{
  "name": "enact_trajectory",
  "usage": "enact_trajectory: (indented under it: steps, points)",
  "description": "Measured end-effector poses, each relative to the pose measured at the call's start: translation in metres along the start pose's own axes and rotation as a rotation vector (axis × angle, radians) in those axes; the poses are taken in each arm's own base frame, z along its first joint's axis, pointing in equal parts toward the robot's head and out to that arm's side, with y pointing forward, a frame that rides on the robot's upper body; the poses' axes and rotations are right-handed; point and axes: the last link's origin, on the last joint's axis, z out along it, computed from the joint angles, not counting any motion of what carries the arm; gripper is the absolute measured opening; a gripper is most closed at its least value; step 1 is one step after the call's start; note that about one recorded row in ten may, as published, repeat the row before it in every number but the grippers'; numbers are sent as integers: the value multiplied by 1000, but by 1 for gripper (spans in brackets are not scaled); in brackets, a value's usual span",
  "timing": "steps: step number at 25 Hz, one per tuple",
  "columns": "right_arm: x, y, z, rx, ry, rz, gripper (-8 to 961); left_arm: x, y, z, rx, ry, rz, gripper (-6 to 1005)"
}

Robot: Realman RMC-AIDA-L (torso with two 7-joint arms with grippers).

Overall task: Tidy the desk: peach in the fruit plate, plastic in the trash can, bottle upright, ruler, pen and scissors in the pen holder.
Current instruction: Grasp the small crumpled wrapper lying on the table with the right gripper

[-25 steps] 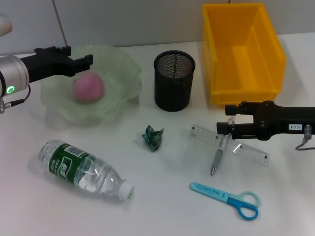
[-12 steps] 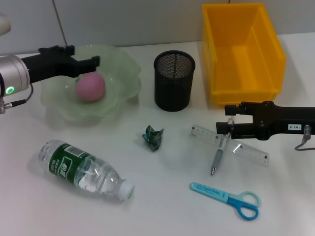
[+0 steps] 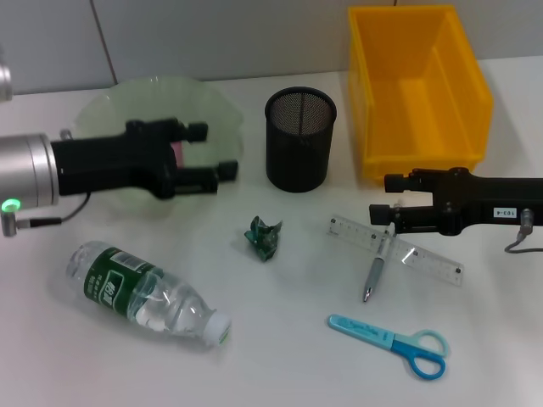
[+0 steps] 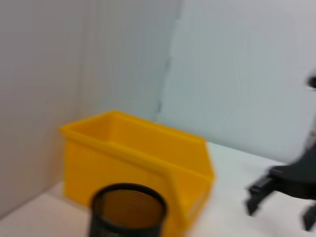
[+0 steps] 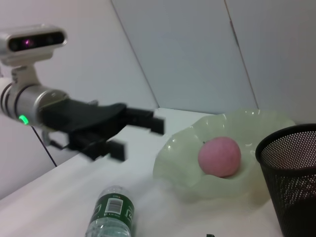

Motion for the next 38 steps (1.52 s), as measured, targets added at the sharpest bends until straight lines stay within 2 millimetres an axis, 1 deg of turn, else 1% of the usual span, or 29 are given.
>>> enact_trajectory:
  steps: [2, 4, 5, 6, 7, 8, 9, 12, 13, 14, 15, 16, 17, 18, 19, 21, 22, 23, 24, 26, 27, 28, 31, 32, 33, 34, 35, 37, 38]
  points:
    - [-1, 0, 0, -1, 0, -2, 800, -8, 11, -5, -54, 1, -6, 829]
    - [-1, 0, 0, -1, 0, -2, 800, -8, 11, -5, -54, 1, -6, 829]
    - [-3, 0, 2, -6, 3, -7, 800, -16, 17, -10, -78, 5, -7, 828]
    - [-5, 0, 3, -10, 4, -10, 799, -16, 17, -10, -78, 5, -7, 828]
    - [-6, 0, 4, -15, 5, -12, 799, -26, 21, -17, -79, 8, -9, 828]
    - [-14, 0, 6, -23, 6, -9, 799, -32, 23, -21, -72, 9, -15, 828]
    - [-14, 0, 6, -23, 6, -9, 799, -32, 23, -21, -72, 9, -15, 828]
    - [-32, 0, 10, -30, 16, -4, 799, -38, 25, -24, -65, 11, -29, 828]
    - [-32, 0, 10, -30, 16, -4, 799, -38, 25, -24, -65, 11, -29, 828]
    - [-47, 2, 13, -40, 34, -16, 799, -39, 26, -25, -63, 11, -32, 828]
    - [-47, 2, 13, -40, 34, -16, 799, -40, 26, -26, -61, 11, -36, 827]
    - [-53, 3, 15, -45, 47, -18, 799, -42, 26, -27, -58, 12, -41, 827]
    - [-67, 6, 21, -58, 97, -28, 799, -45, 27, -30, -49, 15, -49, 827]
    - [-67, 6, 21, -58, 97, -28, 799, -45, 27, -30, -49, 15, -49, 827]
    - [-79, 8, 28, -65, 152, -32, 799, -46, 27, -32, -44, 17, -52, 827]
    - [-84, 8, 31, -65, 183, -33, 799, -47, 27, -34, -36, 23, -59, 827]
    - [-96, 8, 40, -65, 245, -43, 799, -48, 26, -36, -33, 25, -63, 827]
    - [-96, 8, 40, -65, 245, -43, 799, -48, 26, -36, -33, 25, -63, 827]
    - [-103, 9, 47, -64, 293, -56, 798, -48, 26, -37, -32, 26, -64, 826]
    - [-106, 9, 50, -62, 322, -67, 798, -49, 26, -38, -28, 29, -68, 826]
    - [-109, 10, 59, -67, 372, -87, 798, -49, 26, -39, -24, 30, -70, 826]
    - [-109, 10, 59, -67, 372, -87, 798, -49, 26, -39, -24, 30, -70, 826]
    - [-111, 13, 73, -79, 427, -102, 798, -50, 25, -40, -19, 28, -70, 826]
    - [-111, 14, 82, -81, 455, -111, 798, -50, 25, -40, -17, 28, -70, 826]
    - [-111, 14, 82, -81, 455, -111, 798, -50, 25, -40, -17, 28, -70, 826]
    - [-109, 15, 90, -72, 480, -129, 798, -50, 25, -40, -16, 27, -70, 826]
    - [-109, 15, 90, -72, 480, -129, 798, -50, 24, -40, -13, 26, -70, 825]
    - [-104, 16, 101, -54, 517, -163, 798, -49, 22, -41, -7, 25, -68, 825]
    - [-104, 16, 101, -54, 517, -163, 798, -49, 22, -41, -7, 25, -68, 825]
